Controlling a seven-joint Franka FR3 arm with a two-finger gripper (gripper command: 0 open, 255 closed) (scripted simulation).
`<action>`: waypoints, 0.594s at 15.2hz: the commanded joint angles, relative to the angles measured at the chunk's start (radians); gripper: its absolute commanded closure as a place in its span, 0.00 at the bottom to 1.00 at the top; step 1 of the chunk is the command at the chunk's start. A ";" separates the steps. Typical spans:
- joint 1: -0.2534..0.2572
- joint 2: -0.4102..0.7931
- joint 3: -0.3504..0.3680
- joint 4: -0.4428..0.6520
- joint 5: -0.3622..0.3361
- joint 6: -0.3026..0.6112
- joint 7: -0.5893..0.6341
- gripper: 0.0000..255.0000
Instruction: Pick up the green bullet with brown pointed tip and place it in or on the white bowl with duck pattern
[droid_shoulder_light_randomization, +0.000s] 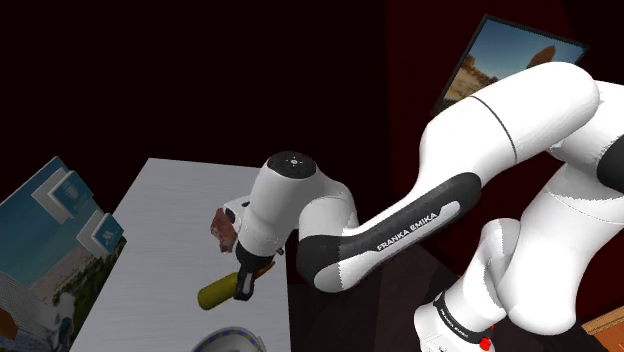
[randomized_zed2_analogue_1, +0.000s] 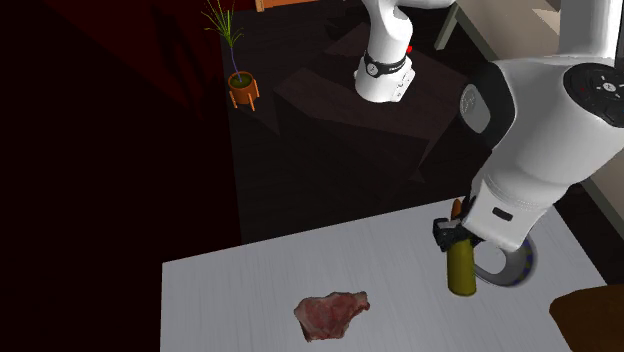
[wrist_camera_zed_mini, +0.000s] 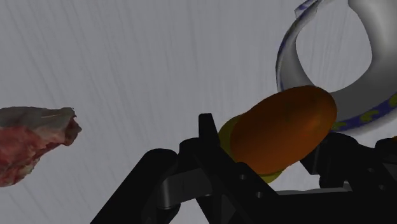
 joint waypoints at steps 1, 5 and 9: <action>0.034 0.002 0.017 0.005 -0.021 -0.002 0.069 1.00; 0.098 0.007 0.048 0.014 -0.061 -0.008 0.195 1.00; 0.171 0.030 0.078 0.045 -0.112 -0.024 0.335 1.00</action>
